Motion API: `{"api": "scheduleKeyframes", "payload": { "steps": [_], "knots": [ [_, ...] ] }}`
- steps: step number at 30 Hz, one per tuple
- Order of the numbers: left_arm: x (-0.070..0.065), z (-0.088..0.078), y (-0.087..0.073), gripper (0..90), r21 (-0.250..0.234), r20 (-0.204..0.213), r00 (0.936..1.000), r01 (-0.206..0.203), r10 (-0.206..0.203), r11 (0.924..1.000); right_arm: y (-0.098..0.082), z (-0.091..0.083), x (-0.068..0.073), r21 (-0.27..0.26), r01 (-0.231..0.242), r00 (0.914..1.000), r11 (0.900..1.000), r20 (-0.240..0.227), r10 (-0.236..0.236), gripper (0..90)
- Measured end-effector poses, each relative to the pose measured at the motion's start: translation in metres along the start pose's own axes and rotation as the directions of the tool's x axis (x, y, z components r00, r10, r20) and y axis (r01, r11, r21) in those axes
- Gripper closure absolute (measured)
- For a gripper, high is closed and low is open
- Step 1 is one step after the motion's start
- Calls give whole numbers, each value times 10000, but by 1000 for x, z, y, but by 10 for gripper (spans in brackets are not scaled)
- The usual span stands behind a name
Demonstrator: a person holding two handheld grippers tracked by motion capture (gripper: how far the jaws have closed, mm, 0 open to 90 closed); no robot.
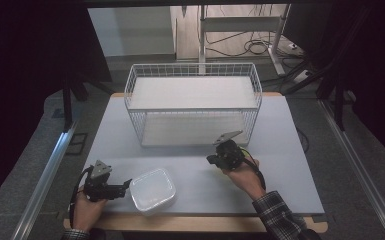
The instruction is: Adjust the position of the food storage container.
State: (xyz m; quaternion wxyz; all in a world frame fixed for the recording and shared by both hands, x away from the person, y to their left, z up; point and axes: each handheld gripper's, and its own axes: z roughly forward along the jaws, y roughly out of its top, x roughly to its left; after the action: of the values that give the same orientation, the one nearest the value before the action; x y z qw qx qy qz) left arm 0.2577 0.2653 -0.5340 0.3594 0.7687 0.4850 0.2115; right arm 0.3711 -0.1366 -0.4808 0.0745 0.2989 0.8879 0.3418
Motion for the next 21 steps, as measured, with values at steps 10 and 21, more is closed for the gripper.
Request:
{"api": "scheduleKeyframes", "payload": {
  "steps": [10,21],
  "knots": [
    [0,0,0,58,50,34,10000,81,-81,10000,-26,-26,-28,-260,-744,9955,9969,568,757,886],
    [0,-2,-1,69,194,73,9997,232,-233,9995,-48,-46,-44,-614,-1325,9840,9893,1121,1387,865]
  ]
}}
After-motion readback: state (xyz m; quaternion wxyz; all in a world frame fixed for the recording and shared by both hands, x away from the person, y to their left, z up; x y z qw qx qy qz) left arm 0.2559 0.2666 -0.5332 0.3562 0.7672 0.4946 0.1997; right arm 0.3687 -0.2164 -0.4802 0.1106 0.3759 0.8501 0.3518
